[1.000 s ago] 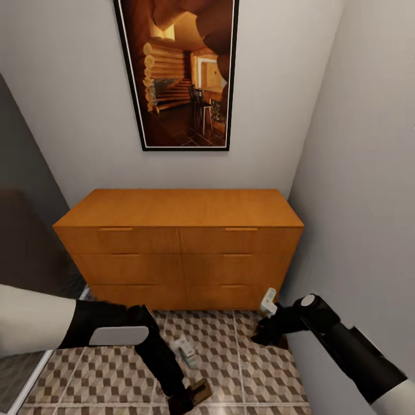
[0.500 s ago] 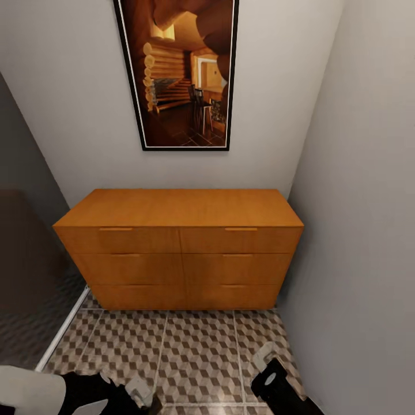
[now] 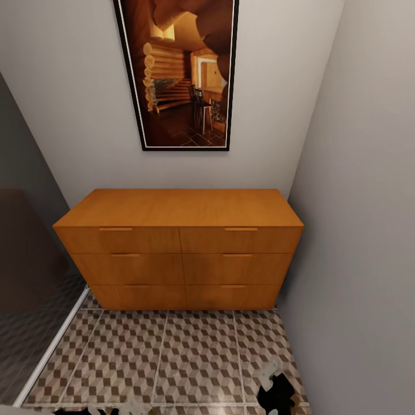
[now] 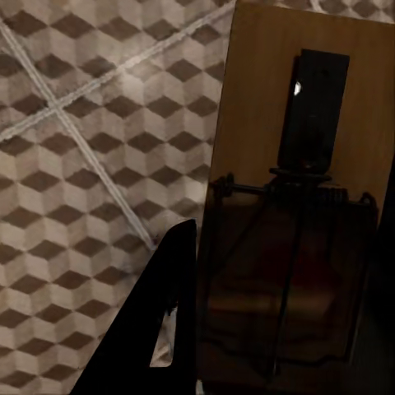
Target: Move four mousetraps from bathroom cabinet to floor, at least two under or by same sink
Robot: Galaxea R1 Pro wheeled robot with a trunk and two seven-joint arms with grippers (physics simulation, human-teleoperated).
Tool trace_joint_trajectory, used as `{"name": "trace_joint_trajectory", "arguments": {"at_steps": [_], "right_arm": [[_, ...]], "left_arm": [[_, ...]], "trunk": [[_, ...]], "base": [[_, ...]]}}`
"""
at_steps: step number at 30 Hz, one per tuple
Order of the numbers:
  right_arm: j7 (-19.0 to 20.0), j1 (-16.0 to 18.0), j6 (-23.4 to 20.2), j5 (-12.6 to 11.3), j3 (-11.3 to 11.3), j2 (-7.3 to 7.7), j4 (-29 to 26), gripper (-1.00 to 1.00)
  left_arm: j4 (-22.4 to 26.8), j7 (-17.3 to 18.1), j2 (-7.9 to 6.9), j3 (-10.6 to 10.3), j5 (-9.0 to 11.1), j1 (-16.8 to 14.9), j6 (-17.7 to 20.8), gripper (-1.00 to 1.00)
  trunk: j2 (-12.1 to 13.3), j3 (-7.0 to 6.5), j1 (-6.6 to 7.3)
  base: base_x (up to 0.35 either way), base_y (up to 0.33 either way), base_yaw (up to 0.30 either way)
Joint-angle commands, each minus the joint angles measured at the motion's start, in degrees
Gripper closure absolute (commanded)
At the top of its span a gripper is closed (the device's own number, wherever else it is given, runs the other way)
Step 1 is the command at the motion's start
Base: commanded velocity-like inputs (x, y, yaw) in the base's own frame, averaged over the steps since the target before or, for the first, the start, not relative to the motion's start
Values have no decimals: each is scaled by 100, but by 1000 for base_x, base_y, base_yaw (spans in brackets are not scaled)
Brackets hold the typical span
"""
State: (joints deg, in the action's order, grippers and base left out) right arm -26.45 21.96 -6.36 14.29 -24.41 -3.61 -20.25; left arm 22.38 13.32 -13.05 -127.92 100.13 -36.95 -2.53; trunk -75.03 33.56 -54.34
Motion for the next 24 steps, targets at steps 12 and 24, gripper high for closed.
{"name": "trace_joint_trajectory", "arguments": {"at_steps": [12,24], "right_arm": [[-27,-6,-6,65,-54,-23,127,100],[-36,-7,140,49,-46,-28,131,100]], "left_arm": [[230,72,13,-41,101,12,-37,100],[239,71,3,-36,107,12,-37,100]], "trunk": [[-3,5,0],[-3,5,0]], "base": [[0,0,0],[0,0,185]]}}
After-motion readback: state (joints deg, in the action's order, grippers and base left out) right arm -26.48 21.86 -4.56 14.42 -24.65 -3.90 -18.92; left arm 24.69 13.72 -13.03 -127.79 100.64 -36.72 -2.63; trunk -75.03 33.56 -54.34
